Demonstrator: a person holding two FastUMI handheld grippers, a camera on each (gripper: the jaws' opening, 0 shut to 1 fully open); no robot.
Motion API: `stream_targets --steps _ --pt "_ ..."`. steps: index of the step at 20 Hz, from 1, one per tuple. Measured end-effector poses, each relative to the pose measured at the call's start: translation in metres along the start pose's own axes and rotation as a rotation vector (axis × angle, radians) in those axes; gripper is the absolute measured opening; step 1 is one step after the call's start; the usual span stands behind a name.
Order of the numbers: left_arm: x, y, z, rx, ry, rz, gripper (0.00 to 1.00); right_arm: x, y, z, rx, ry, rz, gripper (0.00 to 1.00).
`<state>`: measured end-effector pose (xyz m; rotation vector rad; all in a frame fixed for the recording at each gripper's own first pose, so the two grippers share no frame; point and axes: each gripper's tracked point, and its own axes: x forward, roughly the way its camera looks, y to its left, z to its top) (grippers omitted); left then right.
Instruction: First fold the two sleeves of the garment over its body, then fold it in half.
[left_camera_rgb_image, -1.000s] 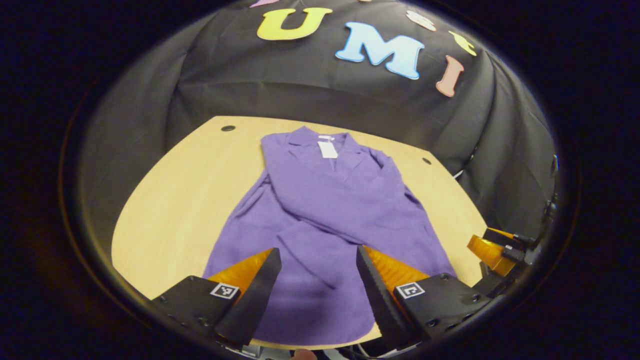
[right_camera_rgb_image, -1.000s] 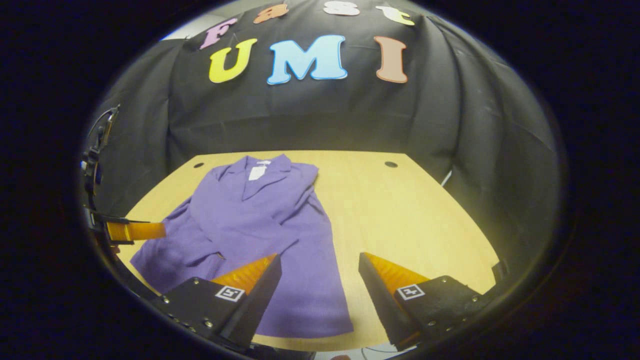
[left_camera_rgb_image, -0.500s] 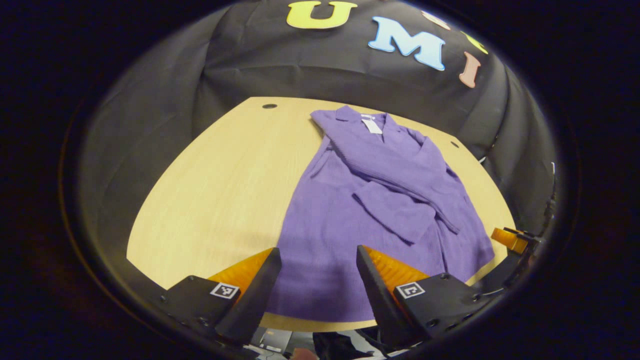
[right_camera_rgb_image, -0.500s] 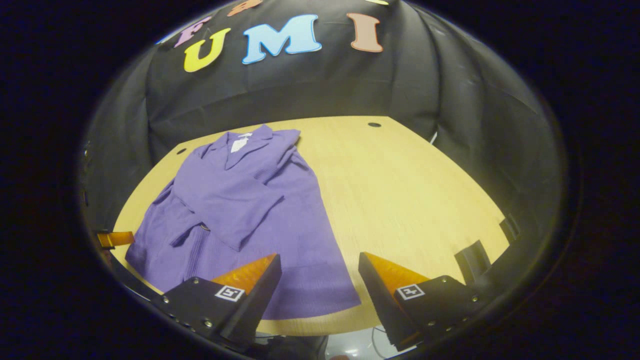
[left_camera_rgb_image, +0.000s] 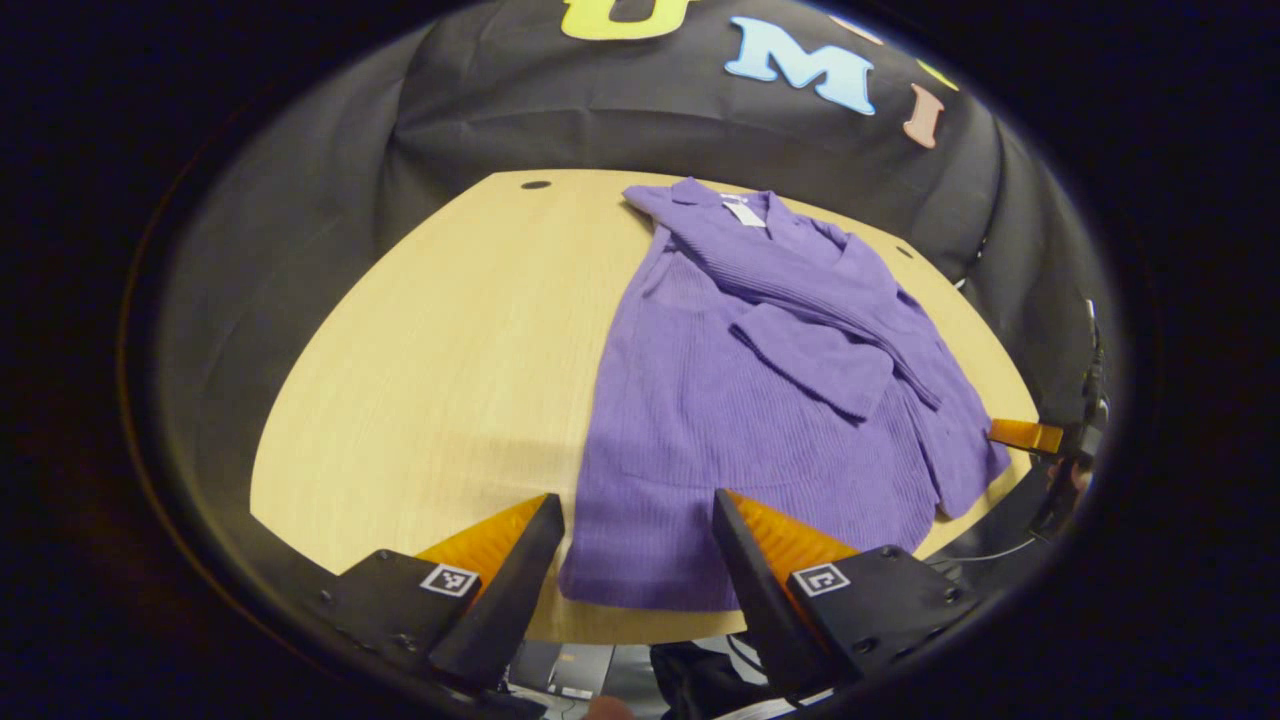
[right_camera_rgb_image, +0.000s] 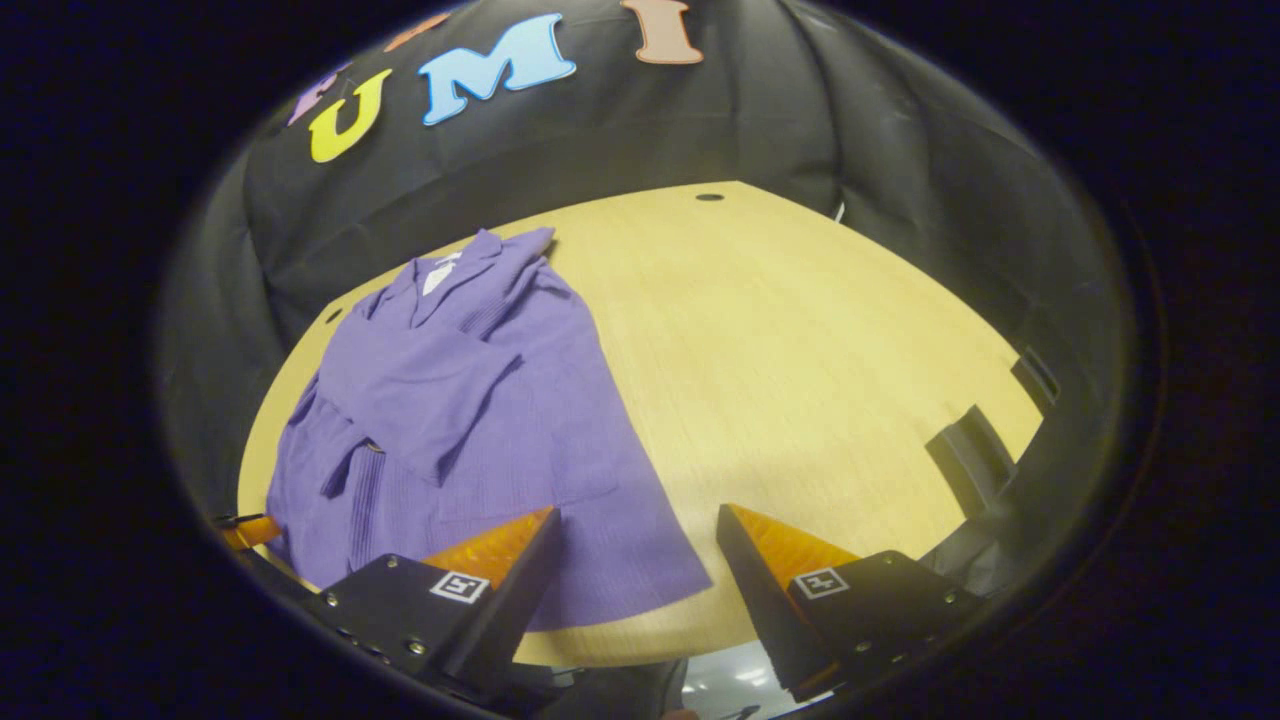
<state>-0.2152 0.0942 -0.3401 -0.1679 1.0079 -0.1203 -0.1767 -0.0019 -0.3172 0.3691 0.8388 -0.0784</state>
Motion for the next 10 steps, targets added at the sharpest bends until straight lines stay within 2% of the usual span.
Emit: stream_targets --steps 3,7,10 --pt "-0.003 -0.007 -0.003 0.002 -0.011 -0.012 0.99 -0.003 0.01 -0.005 -0.011 0.008 0.017 1.0" --pt "0.0 -0.009 -0.003 0.008 -0.026 0.008 0.99 -0.005 0.032 -0.014 -0.063 0.019 0.052 1.0" --pt "0.002 -0.011 -0.007 0.048 -0.021 0.025 0.95 -0.003 0.044 -0.019 -0.138 0.022 0.054 1.0"
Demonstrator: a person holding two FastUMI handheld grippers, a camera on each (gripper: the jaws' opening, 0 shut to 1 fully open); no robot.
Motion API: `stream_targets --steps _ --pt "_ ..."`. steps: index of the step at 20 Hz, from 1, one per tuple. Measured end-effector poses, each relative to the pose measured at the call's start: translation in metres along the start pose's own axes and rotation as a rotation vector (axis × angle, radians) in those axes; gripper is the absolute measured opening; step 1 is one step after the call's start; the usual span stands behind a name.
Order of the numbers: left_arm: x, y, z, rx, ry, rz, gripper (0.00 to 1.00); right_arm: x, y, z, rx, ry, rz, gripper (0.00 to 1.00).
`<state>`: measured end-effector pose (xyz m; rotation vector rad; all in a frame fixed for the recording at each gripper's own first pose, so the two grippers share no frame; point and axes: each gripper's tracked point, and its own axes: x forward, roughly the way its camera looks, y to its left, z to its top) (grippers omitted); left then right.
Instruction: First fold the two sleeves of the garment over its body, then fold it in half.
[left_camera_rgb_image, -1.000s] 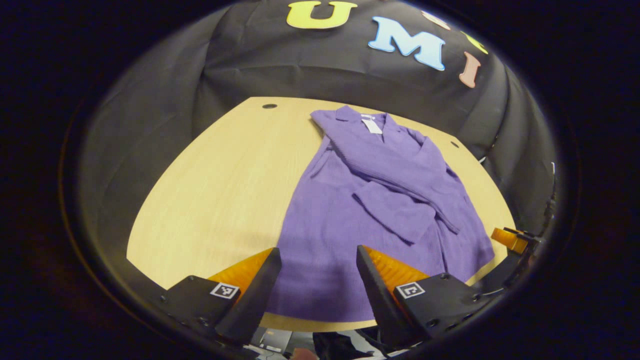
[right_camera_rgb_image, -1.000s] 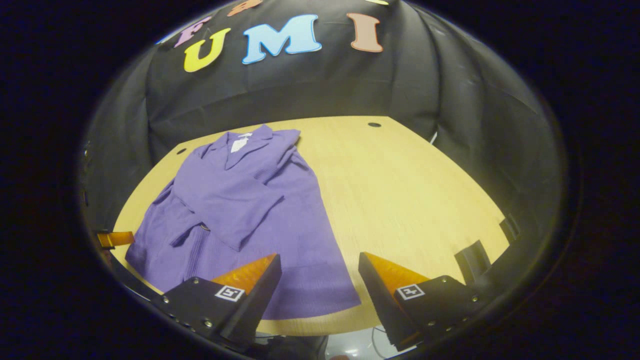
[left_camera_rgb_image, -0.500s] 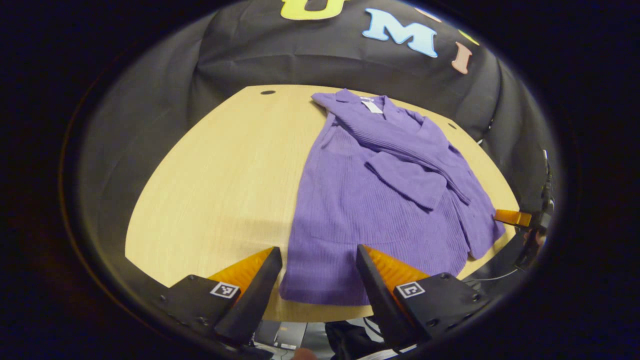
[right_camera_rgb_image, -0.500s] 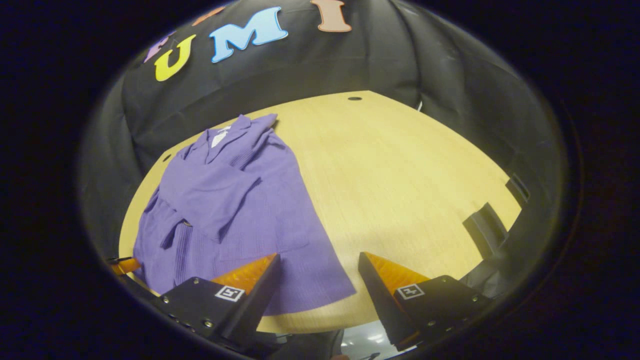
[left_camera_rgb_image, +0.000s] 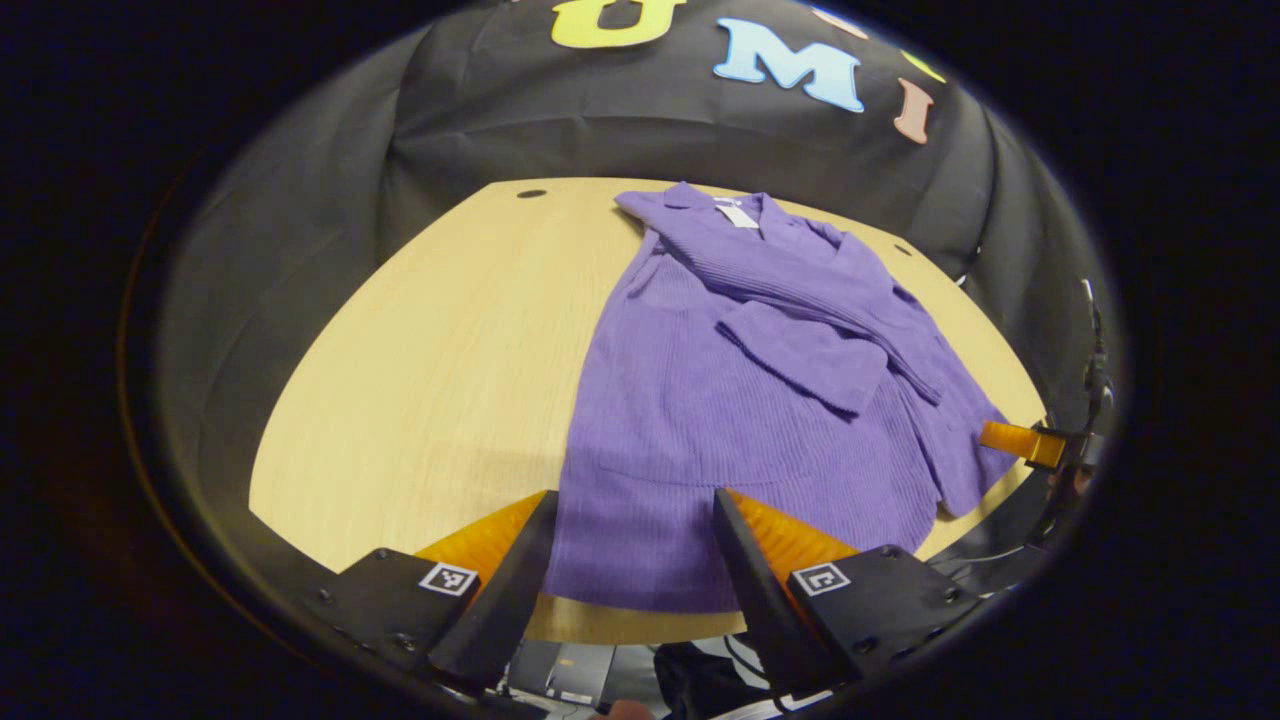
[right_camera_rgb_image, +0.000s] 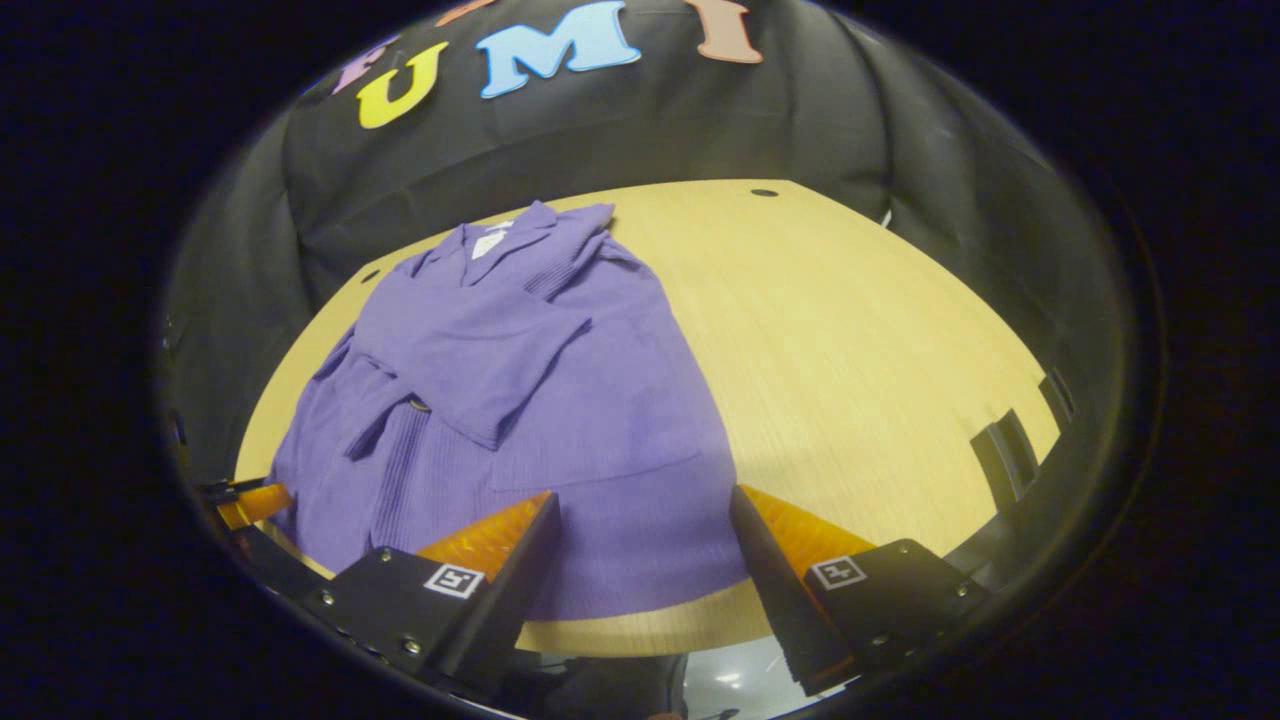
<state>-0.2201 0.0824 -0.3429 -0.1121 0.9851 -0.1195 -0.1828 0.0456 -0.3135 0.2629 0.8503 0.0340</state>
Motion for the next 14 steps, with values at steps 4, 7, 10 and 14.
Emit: stream_targets --steps 4,7,10,14 --pt "0.002 -0.01 -0.003 0.091 0.0 0.009 0.94 0.004 0.006 -0.004 -0.08 0.009 -0.015 1.0" --pt "0.008 -0.013 -0.002 0.063 -0.006 0.022 0.75 0.004 0.004 -0.004 -0.059 0.019 -0.02 1.0" --pt "0.012 -0.015 0.002 0.041 -0.021 0.023 0.57 0.006 0.007 -0.002 -0.049 0.021 -0.015 0.76" --pt "0.014 -0.015 0.003 -0.011 -0.026 0.022 0.21 0.012 0.018 -0.001 -0.014 0.02 0.008 0.52"
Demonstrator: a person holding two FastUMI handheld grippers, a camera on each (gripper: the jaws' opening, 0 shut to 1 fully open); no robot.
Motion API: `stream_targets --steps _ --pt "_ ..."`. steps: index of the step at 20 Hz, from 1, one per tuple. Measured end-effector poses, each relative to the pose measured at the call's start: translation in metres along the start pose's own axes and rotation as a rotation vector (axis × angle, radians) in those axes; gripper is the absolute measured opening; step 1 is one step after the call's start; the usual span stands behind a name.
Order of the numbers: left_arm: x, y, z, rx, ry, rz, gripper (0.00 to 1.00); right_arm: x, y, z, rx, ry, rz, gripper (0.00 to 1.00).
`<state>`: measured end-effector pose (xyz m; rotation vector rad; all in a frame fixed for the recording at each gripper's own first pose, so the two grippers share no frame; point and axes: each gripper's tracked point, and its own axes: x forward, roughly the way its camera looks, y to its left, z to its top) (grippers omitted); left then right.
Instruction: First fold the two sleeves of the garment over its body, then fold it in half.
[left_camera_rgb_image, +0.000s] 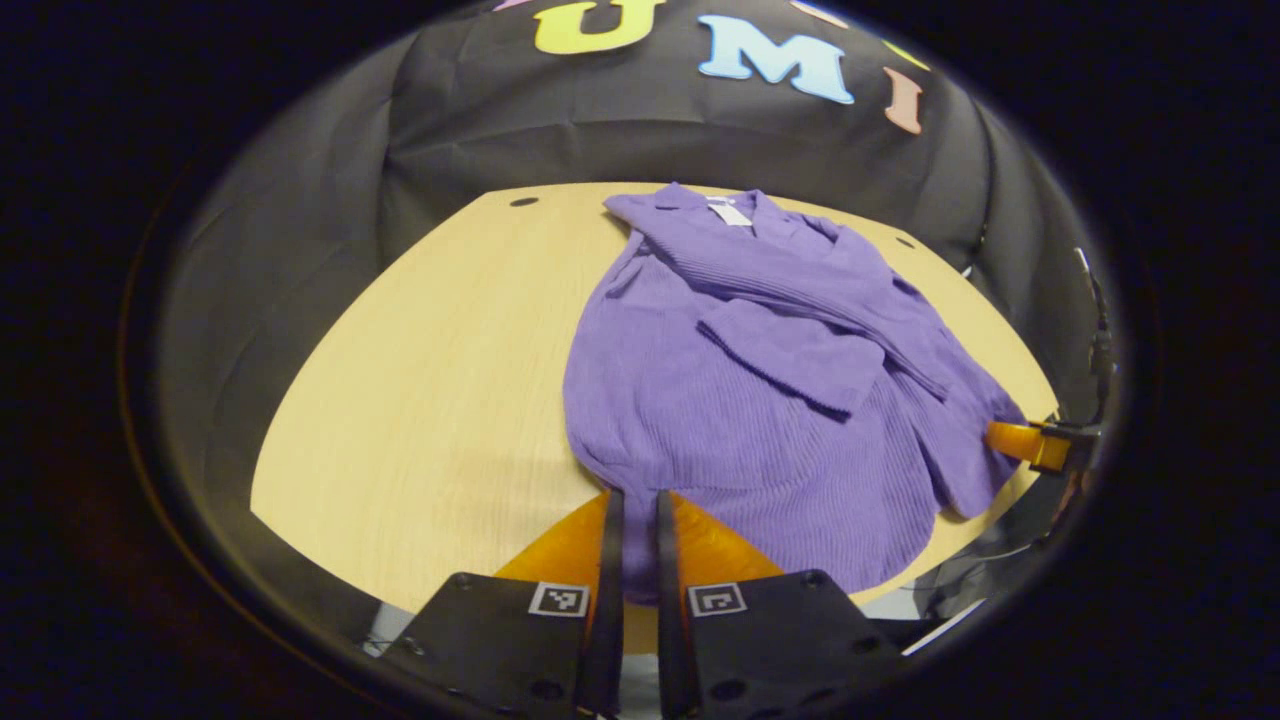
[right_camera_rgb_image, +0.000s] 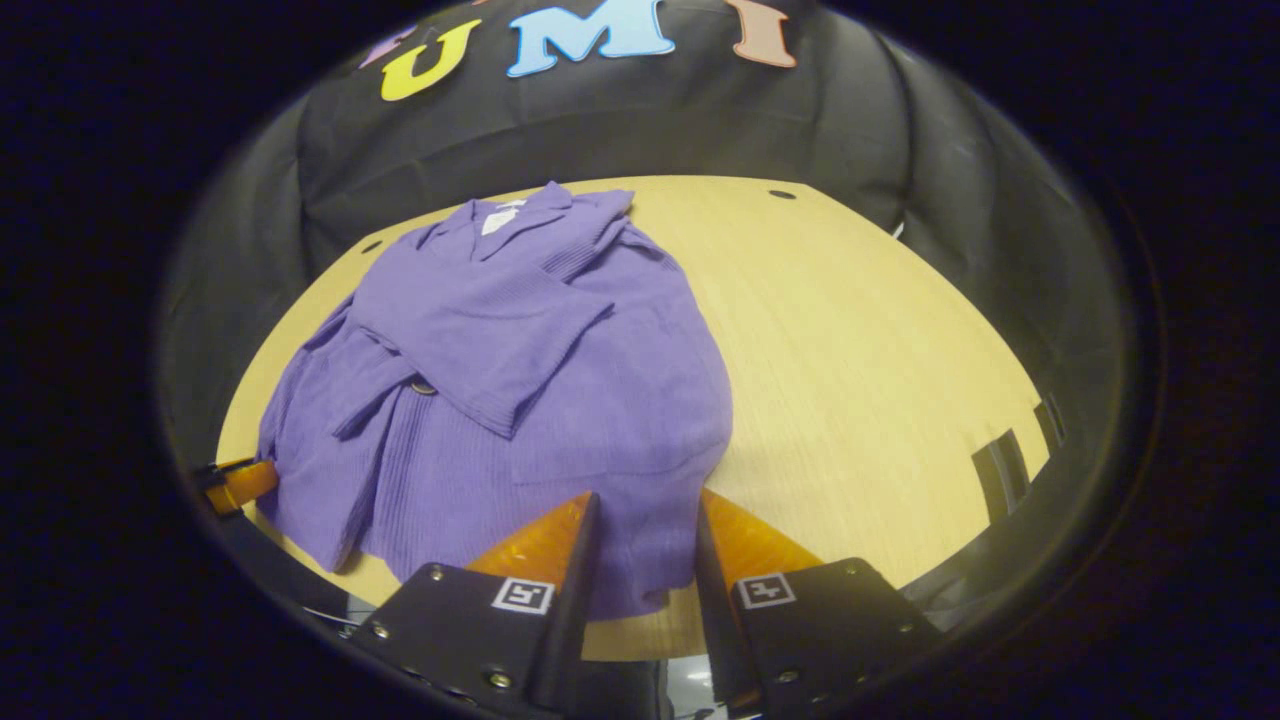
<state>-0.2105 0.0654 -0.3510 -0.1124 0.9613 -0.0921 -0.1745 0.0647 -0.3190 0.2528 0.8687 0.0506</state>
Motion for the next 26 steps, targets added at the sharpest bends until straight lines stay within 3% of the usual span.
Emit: stream_targets --steps 1,2,3,4,5,8,12,18,22,26 --pt "0.001 0.0 0.003 -0.013 -0.007 0.005 0.22 -0.002 -0.002 0.003 0.05 -0.008 -0.018 0.32" --pt "0.002 0.002 0.002 -0.038 -0.002 0.007 0.16 -0.002 -0.001 0.002 0.065 -0.004 -0.021 0.12" --pt "0.004 -0.001 0.002 -0.036 0.001 0.008 0.09 -0.001 0.002 0.0 0.065 0.002 -0.021 0.12" --pt "0.003 -0.005 0.002 -0.046 0.006 0.0 0.1 -0.004 0.003 0.001 0.069 -0.004 -0.018 0.12" --pt "0.002 -0.011 0.003 -0.067 0.008 -0.024 0.1 -0.001 0.003 0.004 0.066 0.002 -0.015 0.04" --pt "0.0 -0.02 0.011 -0.119 0.014 -0.084 0.1 -0.01 0.01 0.012 0.088 0.013 0.033 0.05" --pt "-0.019 -0.029 0.051 -0.18 -0.055 -0.146 0.09 -0.037 0.025 0.057 0.134 -0.082 0.12 0.04" --pt "-0.043 -0.052 0.124 -0.16 -0.172 -0.23 0.09 -0.062 0.046 0.128 0.092 -0.212 0.176 0.04" --pt "-0.054 -0.054 0.174 -0.132 -0.254 -0.244 0.09 -0.07 0.061 0.171 0.022 -0.284 0.203 0.04" --pt "-0.057 -0.045 0.226 -0.182 -0.319 -0.234 0.08 -0.071 0.065 0.222 -0.017 -0.344 0.228 0.0"
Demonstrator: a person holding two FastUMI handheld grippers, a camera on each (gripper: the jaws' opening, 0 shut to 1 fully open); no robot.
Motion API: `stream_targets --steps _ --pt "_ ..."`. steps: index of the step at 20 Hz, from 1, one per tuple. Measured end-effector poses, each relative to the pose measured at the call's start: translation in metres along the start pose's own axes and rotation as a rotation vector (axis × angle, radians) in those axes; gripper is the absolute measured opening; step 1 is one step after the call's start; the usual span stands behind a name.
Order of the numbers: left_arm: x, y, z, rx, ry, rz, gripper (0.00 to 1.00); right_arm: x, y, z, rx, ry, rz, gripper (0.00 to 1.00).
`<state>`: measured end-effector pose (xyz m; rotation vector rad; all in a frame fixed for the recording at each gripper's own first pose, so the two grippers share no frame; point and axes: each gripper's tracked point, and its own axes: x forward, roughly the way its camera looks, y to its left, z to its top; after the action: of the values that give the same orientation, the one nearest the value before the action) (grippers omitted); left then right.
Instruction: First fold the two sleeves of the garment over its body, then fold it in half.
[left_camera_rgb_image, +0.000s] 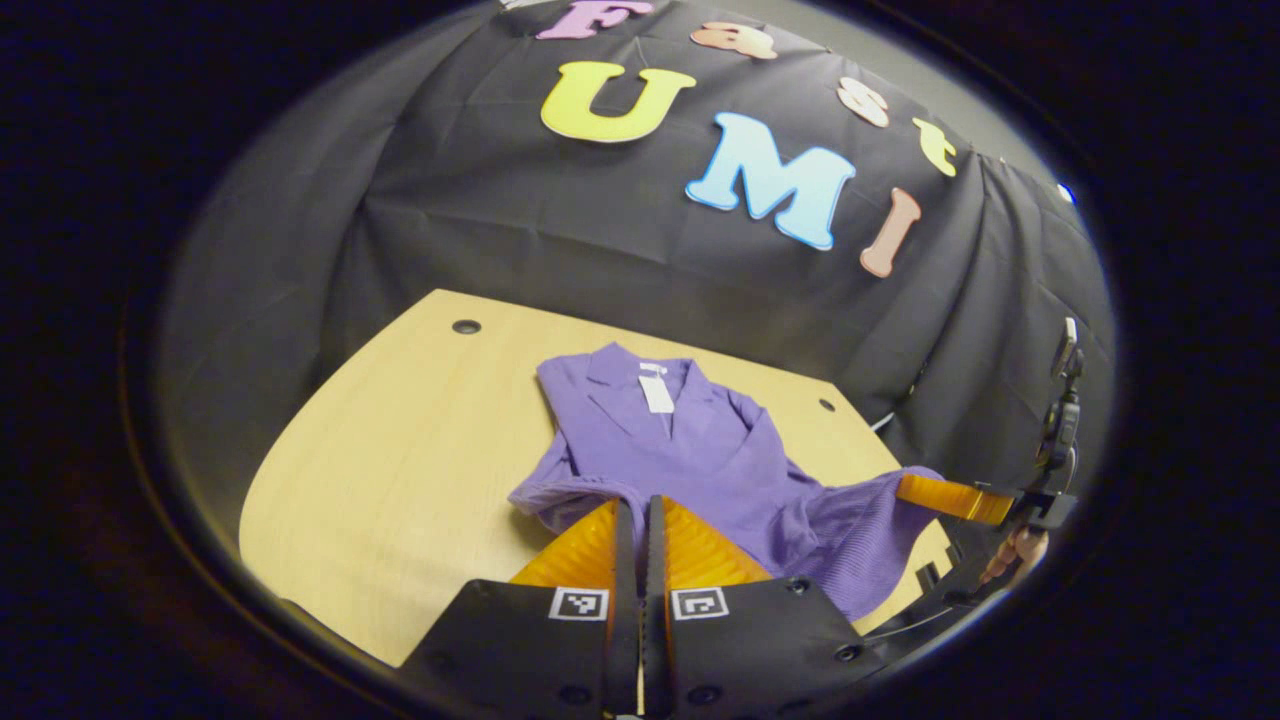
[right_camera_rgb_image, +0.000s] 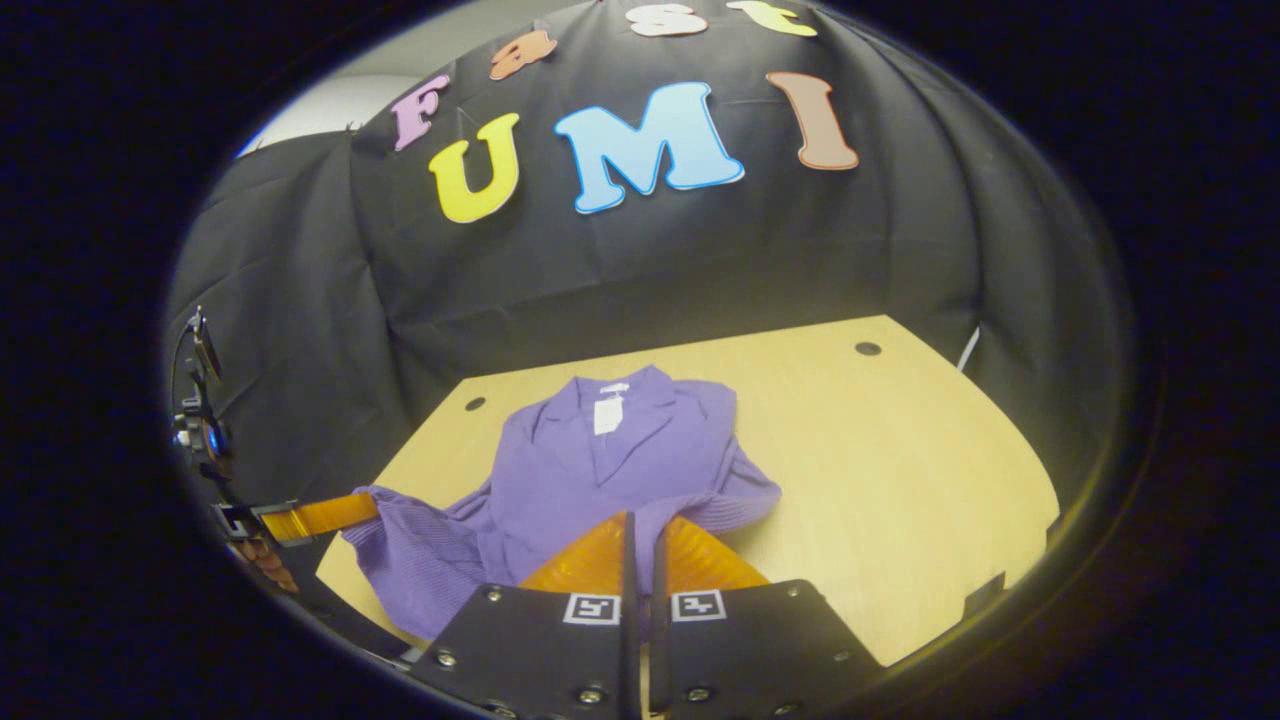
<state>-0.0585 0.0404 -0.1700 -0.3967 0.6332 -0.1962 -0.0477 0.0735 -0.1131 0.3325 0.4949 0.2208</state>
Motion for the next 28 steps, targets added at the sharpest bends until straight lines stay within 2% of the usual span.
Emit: stream_targets --steps 1,8,16,21,28 --pt "0.004 0.004 0.012 -0.004 -0.016 0.011 0.09 0.006 -0.002 0.012 -0.003 -0.011 0.008 0.04" --pt "0.069 0.019 0.099 -0.01 -0.106 0.074 0.08 0.076 -0.029 0.093 0.051 -0.067 0.063 0.04" --pt "0.18 0.041 0.168 0.062 -0.164 0.181 0.08 0.191 -0.071 0.145 0.008 -0.057 0.045 0.04" --pt "0.246 0.057 0.164 0.101 -0.131 0.231 0.08 0.262 -0.08 0.148 -0.002 -0.024 0.056 0.04" --pt "0.307 0.071 0.16 0.132 -0.119 0.276 0.09 0.322 -0.092 0.137 0.011 0.015 0.052 0.04"
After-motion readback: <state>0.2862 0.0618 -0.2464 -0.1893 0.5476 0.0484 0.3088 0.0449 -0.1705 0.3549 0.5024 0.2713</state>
